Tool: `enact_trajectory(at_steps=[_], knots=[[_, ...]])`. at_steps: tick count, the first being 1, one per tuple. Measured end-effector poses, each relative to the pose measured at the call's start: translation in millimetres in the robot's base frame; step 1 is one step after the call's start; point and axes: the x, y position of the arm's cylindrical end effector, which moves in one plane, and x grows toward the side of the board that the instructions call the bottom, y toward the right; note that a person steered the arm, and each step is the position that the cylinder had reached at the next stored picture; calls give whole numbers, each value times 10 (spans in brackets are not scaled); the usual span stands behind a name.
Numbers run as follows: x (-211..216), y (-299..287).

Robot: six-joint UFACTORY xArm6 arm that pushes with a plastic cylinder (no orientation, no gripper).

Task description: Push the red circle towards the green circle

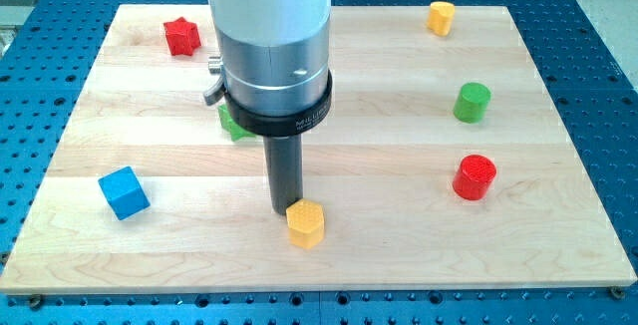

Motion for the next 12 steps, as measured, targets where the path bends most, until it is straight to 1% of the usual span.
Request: enact_trajectory(at_steps=[1,2,3,4,6,7,8,9,10,12], knots=[[-32,476],[168,202],[79,129],[-299,210],[-227,246],[-185,745],[-37,1285],[242,1640],[266,1939],[-427,2222]])
